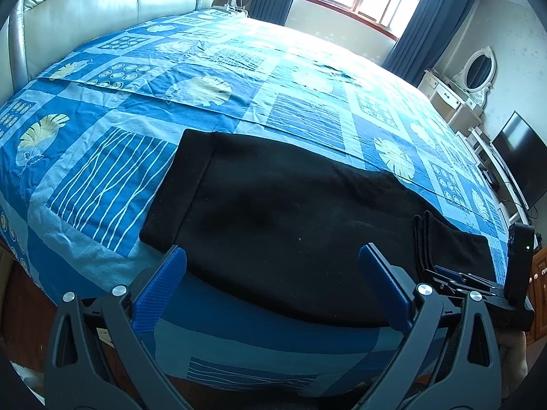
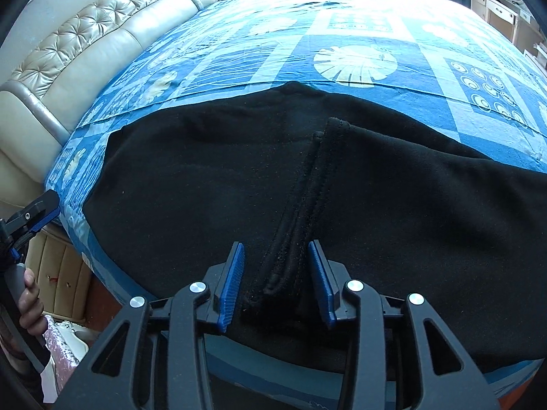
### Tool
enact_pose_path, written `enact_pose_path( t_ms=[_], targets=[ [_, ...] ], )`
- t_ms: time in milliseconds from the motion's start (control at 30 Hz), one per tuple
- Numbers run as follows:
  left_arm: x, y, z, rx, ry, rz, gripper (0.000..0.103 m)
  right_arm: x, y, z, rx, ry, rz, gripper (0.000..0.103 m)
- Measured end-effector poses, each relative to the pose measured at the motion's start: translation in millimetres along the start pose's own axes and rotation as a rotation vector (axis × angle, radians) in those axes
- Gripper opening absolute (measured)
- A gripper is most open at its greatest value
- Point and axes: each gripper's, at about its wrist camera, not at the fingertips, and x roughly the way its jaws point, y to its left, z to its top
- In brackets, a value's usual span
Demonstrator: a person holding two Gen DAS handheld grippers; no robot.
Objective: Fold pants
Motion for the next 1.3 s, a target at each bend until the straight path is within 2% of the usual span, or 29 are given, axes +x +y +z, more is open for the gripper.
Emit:
enact_pose_path(
  t_ms=[100,200,267,333,433,500,567,600,633,733,767,833,900,1000,1133,1300],
  targets=[
    [0.7,-2.2,-1.0,0.002,0.004,-0.002,0.101,-7.4,-0.5,-1.4,0.023,-0.001,0.070,0.043],
    [1.4,-4.1,-3.0,0.008,0.009,-0.006,0.101,-30.8,-4.7,-0.3,0.029,-0.027,0.229,0.043],
    [2.0,-5.6,-4.1,0.011,0.012,-0.009,0.101,-54.3,-14.6,3.1,0.028,-0.071,0.290,0.044],
    [2.3,-7.2,-4.8,0.016,0.014,-0.012,0.101,-81.8,-37.6,8.2,0.057,-0.130,0.309,0.044],
    [2.9,-9.9,-5.9,0.025,0.014,-0.013,0.101,-118.4,-98.8,13.2,0.172,-0.231,0.280,0.052],
    [3.7,-11.5,-6.2,0.027,0.016,-0.014,0.101,-131.2,-153.3,10.9,0.288,-0.280,0.178,0.053],
    [4.5,-12.0,-7.0,0.026,0.018,-0.016,0.101,-128.0,-209.1,4.8,0.423,-0.287,0.117,0.053],
    [5.2,-12.3,-7.3,0.024,0.020,-0.018,0.101,-119.6,-233.7,0.4,0.491,-0.262,0.109,0.053],
    [6.2,-12.6,-7.8,0.022,0.024,-0.021,0.101,-108.7,-255.4,-4.4,0.556,-0.234,0.129,0.053],
    [9.3,-13.8,-10.5,0.018,0.037,-0.021,0.101,-75.9,-293.9,-18.7,0.698,-0.192,0.282,0.053],
    [10.1,-14.1,-11.8,0.022,0.039,-0.017,0.101,-65.3,-298.7,-21.2,0.723,-0.180,0.337,0.053],
    [12.1,-15.2,-13.6,0.032,0.044,-0.009,0.101,-50.8,-303.2,-24.4,0.752,-0.172,0.372,0.053],
    [14.2,-15.0,-15.4,0.038,0.049,-0.001,0.101,-39.5,-305.2,-26.1,0.759,-0.164,0.384,0.029],
    [17.6,-13.4,-17.3,0.034,0.061,0.001,0.101,-29.0,-310.0,-34.7,0.788,-0.162,0.399,0.020],
    [20.6,-12.2,-18.7,0.027,0.070,-0.003,0.101,-28.4,-310.5,-36.5,0.791,-0.164,0.419,0.020],
    [18.6,-13.9,-21.1,0.040,0.068,-0.003,0.101,-38.2,-310.1,-48.1,0.811,-0.177,0.462,0.029]
  ],
)
